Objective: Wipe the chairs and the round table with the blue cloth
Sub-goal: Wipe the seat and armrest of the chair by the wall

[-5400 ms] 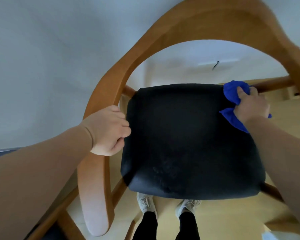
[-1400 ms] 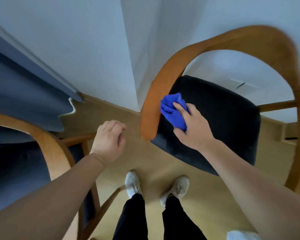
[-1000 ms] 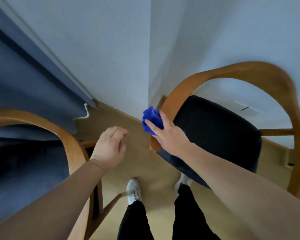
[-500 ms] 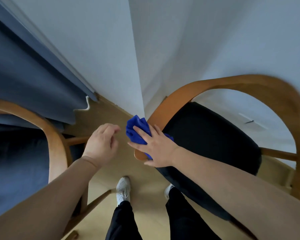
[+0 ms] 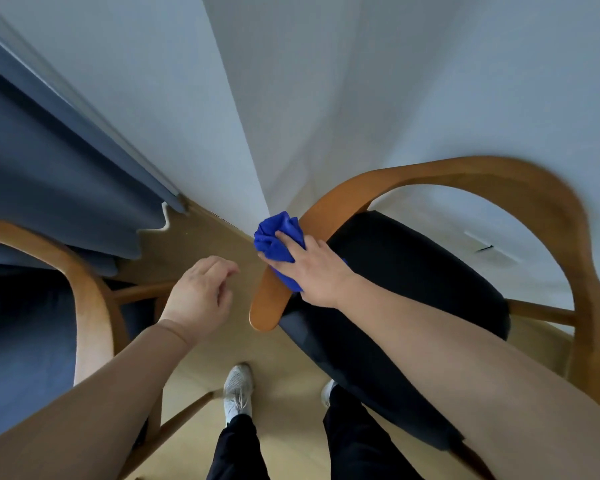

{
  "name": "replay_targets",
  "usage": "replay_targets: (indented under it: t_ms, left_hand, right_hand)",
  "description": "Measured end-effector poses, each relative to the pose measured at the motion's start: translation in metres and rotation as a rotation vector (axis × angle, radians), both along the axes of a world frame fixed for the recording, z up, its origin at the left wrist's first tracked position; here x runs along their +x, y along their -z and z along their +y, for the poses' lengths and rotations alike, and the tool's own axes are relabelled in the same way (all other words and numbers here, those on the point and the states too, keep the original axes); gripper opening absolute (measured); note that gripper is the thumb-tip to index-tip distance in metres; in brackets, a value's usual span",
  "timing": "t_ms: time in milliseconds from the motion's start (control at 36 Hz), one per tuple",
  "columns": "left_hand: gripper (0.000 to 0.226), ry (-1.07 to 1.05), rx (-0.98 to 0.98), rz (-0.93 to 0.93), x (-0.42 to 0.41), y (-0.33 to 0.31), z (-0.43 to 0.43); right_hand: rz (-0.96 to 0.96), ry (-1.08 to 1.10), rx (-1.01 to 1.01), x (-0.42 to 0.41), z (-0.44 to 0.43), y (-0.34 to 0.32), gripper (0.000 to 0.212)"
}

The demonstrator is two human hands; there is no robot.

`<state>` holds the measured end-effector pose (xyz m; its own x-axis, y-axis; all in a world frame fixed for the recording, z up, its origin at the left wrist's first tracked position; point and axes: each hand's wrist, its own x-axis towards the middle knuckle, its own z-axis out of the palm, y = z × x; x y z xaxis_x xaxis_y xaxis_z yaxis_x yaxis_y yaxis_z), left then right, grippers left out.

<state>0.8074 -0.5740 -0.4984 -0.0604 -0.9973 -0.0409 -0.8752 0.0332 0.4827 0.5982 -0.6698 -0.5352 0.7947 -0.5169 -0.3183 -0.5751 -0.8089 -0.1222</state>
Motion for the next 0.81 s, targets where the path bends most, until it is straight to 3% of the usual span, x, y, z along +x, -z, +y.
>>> replay_targets:
  t_ms: [361,500,806]
  left_hand:
    - [0.026,0.116,-0.014,-0.023,-0.048,-0.011,-0.046]
    - [0.026,0.095,0.086,-0.090,-0.067,-0.007,-0.065]
    - [0.025,0.080,0.135,-0.001,-0.109,-0.017,-0.067]
  right_hand:
    - [0.006,0.262,-0.023,-0.033,-0.056,0.004,0.096]
    - [-0.002,0.301,-0.052,-0.053,-0.078,0.006,0.095]
    - [0.032,0.355,-0.064,-0.097,-0.120,0.001,0.103]
